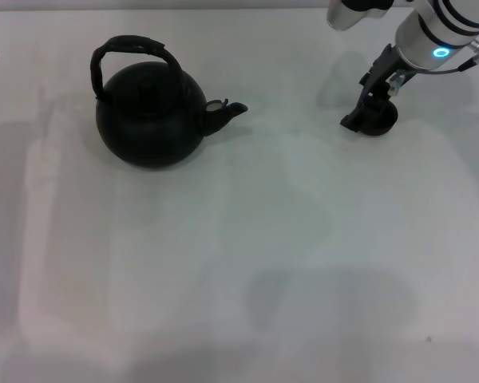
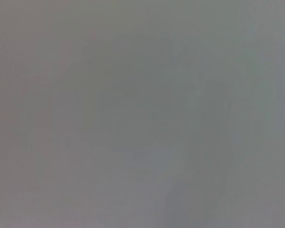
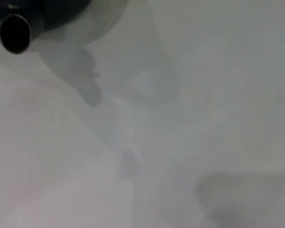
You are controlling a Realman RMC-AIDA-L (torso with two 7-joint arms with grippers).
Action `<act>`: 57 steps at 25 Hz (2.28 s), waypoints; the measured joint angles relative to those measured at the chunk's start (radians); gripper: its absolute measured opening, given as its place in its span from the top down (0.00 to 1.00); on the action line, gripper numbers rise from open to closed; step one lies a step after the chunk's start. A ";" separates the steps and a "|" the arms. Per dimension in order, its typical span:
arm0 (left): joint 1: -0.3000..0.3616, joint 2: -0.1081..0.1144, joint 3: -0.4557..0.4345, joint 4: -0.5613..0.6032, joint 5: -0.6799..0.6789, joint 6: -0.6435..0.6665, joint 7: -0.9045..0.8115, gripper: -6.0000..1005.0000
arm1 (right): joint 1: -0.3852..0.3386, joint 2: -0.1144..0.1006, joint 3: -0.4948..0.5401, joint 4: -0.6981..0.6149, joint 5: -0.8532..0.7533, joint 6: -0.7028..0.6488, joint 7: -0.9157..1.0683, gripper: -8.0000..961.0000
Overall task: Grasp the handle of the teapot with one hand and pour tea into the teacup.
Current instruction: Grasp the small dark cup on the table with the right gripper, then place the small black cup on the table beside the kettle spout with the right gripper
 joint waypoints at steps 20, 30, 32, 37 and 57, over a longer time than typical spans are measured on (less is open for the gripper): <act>-0.001 -0.001 0.000 -0.002 0.000 0.011 0.000 0.12 | -0.026 -0.008 -0.001 0.025 -0.006 0.005 0.006 0.16; -0.003 -0.002 0.000 -0.003 0.000 0.015 0.000 0.12 | -0.030 -0.008 -0.001 0.009 -0.029 -0.016 0.006 0.17; -0.003 -0.002 0.000 -0.003 0.000 0.020 0.000 0.12 | -0.030 -0.008 0.001 -0.005 -0.029 -0.027 0.006 0.18; -0.003 -0.001 0.000 -0.003 0.000 0.026 0.000 0.12 | -0.037 -0.010 0.005 -0.084 -0.029 -0.093 0.004 0.21; -0.011 0.000 0.003 -0.011 0.005 0.026 0.000 0.12 | -0.104 0.041 -0.317 -0.389 0.142 -0.238 -0.025 0.24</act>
